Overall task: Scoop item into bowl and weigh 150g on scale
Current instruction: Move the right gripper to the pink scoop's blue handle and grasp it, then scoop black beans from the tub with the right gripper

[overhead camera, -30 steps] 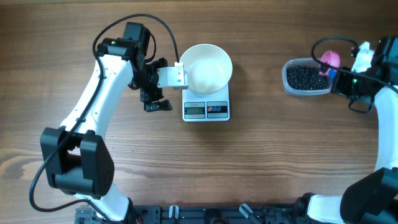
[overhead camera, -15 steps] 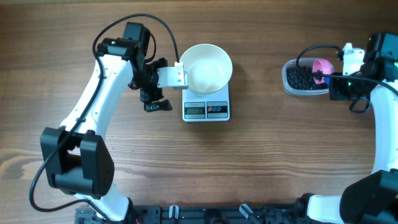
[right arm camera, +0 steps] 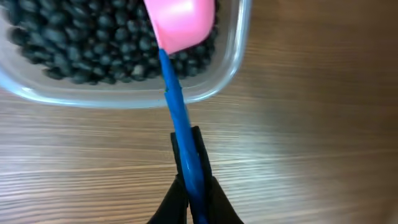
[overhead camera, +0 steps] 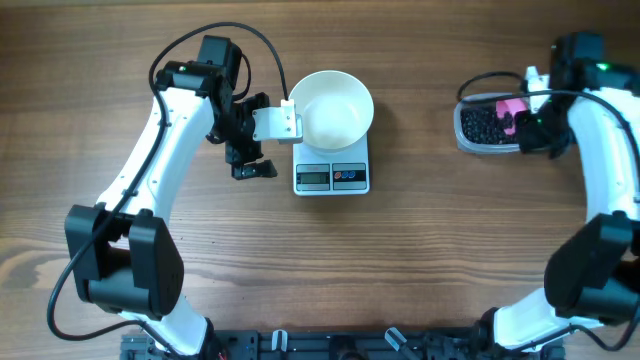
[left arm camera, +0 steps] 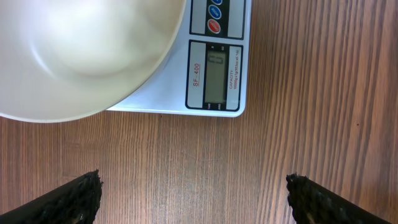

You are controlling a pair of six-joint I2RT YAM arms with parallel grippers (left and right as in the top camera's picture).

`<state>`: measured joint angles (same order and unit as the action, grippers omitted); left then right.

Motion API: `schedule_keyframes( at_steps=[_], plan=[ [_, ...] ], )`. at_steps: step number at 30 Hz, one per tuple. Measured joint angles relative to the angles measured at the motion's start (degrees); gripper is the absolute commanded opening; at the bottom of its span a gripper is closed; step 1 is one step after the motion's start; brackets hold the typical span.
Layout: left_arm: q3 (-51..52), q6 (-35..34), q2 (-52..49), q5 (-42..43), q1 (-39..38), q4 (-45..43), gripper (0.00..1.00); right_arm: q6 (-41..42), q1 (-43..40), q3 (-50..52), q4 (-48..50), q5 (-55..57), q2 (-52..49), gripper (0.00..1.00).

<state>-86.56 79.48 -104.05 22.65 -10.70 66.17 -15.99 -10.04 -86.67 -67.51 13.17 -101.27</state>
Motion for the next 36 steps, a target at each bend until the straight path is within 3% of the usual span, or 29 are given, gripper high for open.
schedule_keyframes(
  at_steps=[8,13,18,27,30,31,33,34,36],
  plan=[
    [0.0,0.0,0.0,0.0,0.0,0.0,1.0,-3.5,4.5,-0.5,3.5,7.0,0.0,0.04],
    [0.0,0.0,0.0,0.0,0.0,0.0,1.0,-3.3,4.5,-5.2,5.5,-1.6,0.0,0.04],
    [0.0,0.0,0.0,0.0,0.0,0.0,1.0,2.2,4.8,-6.1,5.8,-11.2,-0.8,0.04],
    [0.0,0.0,0.0,0.0,0.0,0.0,1.0,5.9,3.9,-6.1,11.1,-12.5,-1.0,0.05],
    [0.0,0.0,0.0,0.0,0.0,0.0,1.0,6.4,3.5,-6.1,12.1,-12.4,-1.0,0.34],
    [0.0,0.0,0.0,0.0,0.0,0.0,1.0,6.8,3.5,-6.1,12.3,-12.3,-1.1,0.51],
    [0.0,0.0,0.0,0.0,0.0,0.0,1.0,7.3,3.5,-6.1,12.3,-12.3,-1.1,0.72],
    [0.0,0.0,0.0,0.0,0.0,0.0,1.0,7.2,3.5,-6.1,12.3,-12.3,-1.1,0.8],
    [0.0,0.0,0.0,0.0,0.0,0.0,1.0,7.3,3.5,-6.1,13.4,-12.4,-1.2,0.86]
  ],
)
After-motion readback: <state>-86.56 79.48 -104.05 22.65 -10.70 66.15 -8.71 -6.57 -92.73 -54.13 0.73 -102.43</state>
